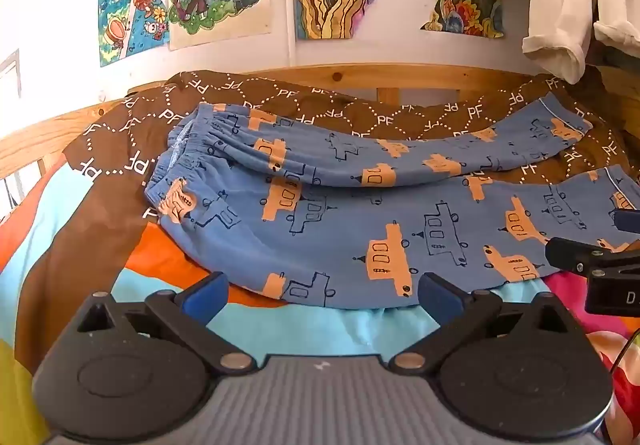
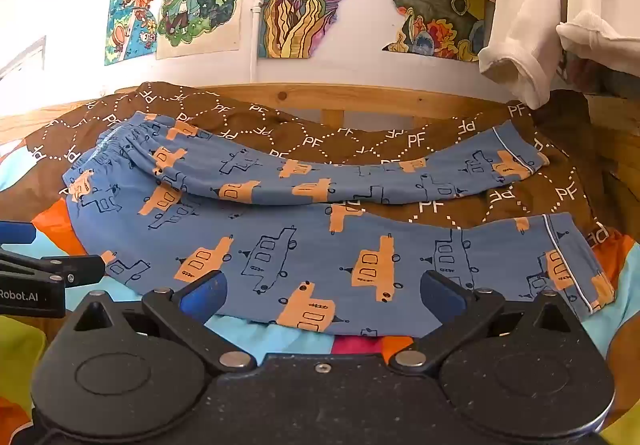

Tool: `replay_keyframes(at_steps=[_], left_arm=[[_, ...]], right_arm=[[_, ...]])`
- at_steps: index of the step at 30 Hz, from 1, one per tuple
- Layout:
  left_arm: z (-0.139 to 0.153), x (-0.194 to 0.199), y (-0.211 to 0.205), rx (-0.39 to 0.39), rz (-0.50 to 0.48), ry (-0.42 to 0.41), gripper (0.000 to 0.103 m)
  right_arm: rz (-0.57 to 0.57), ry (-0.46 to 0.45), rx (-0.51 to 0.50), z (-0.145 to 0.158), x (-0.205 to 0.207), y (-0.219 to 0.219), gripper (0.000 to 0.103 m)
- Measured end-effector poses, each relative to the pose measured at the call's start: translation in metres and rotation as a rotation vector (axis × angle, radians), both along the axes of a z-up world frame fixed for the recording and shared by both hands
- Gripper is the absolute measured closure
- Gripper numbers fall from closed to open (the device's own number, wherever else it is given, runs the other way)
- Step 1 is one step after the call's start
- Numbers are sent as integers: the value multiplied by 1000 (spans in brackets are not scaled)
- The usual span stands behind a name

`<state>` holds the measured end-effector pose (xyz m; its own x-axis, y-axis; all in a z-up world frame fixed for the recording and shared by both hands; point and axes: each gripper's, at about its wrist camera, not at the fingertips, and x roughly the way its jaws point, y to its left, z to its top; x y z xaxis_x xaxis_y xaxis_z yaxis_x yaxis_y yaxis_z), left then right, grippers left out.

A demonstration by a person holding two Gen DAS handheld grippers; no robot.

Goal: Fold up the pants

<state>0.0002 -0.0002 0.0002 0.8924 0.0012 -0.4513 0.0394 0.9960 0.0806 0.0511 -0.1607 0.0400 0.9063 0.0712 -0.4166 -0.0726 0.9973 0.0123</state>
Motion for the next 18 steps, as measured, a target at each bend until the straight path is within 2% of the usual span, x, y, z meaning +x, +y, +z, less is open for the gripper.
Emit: replay_keyframes(at_steps=[4,18], left_arm=[[0,6,4,-14,14,45,0],[-4,7,1,7,33,69,0]], right_arm=[[-1,2,-1,-1,0,0,1],[-2,5,1,-2,1,-2,1]])
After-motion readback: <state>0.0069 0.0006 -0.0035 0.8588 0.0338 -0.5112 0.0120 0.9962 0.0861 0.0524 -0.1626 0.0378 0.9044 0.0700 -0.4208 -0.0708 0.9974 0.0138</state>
